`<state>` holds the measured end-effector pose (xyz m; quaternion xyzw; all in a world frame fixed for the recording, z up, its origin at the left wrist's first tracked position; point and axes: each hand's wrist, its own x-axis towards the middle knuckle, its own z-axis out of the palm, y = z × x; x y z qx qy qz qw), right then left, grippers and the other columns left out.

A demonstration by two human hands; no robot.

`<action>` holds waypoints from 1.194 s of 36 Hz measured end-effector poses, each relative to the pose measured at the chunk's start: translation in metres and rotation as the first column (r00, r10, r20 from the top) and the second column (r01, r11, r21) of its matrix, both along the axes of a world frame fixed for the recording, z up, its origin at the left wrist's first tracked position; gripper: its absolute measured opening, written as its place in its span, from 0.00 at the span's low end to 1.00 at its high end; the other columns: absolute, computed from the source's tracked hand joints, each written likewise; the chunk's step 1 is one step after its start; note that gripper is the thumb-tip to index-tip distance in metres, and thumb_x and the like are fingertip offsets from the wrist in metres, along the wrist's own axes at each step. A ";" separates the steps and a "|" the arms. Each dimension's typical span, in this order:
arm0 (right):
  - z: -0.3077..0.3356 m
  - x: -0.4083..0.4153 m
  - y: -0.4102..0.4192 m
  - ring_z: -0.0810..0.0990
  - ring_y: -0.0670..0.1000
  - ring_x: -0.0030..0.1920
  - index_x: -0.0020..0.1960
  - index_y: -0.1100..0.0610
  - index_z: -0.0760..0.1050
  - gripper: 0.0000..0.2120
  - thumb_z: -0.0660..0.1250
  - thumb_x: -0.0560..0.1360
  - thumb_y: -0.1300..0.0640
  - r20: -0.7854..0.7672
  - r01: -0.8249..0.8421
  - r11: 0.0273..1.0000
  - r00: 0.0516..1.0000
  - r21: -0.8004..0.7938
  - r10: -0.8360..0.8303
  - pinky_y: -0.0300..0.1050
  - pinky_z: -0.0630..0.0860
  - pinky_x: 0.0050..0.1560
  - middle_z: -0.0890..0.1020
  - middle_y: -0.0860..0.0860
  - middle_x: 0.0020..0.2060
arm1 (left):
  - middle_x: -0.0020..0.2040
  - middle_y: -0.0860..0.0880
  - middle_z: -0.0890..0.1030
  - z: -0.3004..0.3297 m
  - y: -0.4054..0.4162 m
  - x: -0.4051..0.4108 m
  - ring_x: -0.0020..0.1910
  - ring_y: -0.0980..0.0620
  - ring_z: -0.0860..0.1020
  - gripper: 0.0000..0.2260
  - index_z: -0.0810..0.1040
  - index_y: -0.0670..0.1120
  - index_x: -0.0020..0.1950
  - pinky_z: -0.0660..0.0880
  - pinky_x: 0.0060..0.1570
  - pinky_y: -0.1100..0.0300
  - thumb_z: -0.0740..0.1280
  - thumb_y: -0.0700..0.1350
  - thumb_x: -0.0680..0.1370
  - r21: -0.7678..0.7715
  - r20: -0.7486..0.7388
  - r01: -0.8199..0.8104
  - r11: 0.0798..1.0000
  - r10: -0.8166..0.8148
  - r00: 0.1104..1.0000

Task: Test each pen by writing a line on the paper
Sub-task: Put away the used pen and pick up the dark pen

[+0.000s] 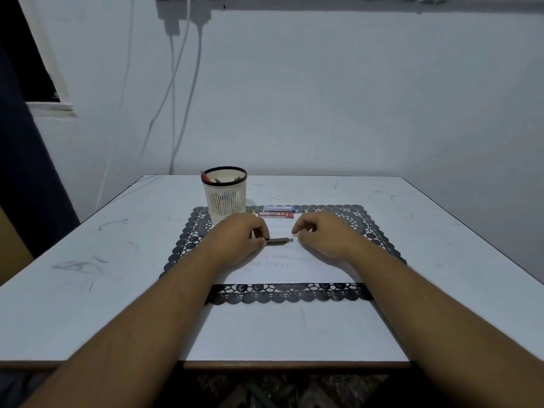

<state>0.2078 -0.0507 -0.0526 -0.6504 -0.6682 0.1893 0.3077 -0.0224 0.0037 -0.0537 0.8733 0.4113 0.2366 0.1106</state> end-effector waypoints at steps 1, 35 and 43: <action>0.001 0.004 0.000 0.78 0.41 0.39 0.46 0.46 0.83 0.08 0.69 0.76 0.58 0.009 0.009 1.000 1.000 -0.001 -0.009 0.40 0.71 0.39 0.83 0.41 0.40 | 0.43 0.58 0.80 0.000 0.000 -0.002 0.40 0.63 0.75 0.04 0.85 0.52 0.47 0.69 0.38 0.64 0.73 0.42 0.76 -0.024 0.022 -0.004 1.000 0.004 1.000; -0.003 0.007 0.008 0.79 0.39 0.37 0.43 0.51 0.84 0.05 0.75 0.77 0.54 0.071 -0.021 0.999 0.997 -0.048 0.024 0.38 0.70 0.40 0.85 0.43 0.37 | 0.42 0.56 0.81 0.000 -0.001 -0.007 0.39 0.66 0.76 0.05 0.85 0.49 0.47 0.71 0.37 0.72 0.73 0.40 0.78 -0.134 0.099 0.022 0.991 -0.009 0.995; -0.008 -0.007 0.013 0.78 0.45 0.36 0.42 0.51 0.83 0.06 0.73 0.78 0.54 0.050 -0.005 1.000 0.999 0.017 0.004 0.43 0.73 0.38 0.83 0.46 0.37 | 0.43 0.56 0.80 0.002 -0.004 -0.005 0.39 0.67 0.76 0.04 0.85 0.49 0.47 0.72 0.38 0.71 0.73 0.40 0.78 -0.136 0.100 0.055 0.989 -0.041 0.994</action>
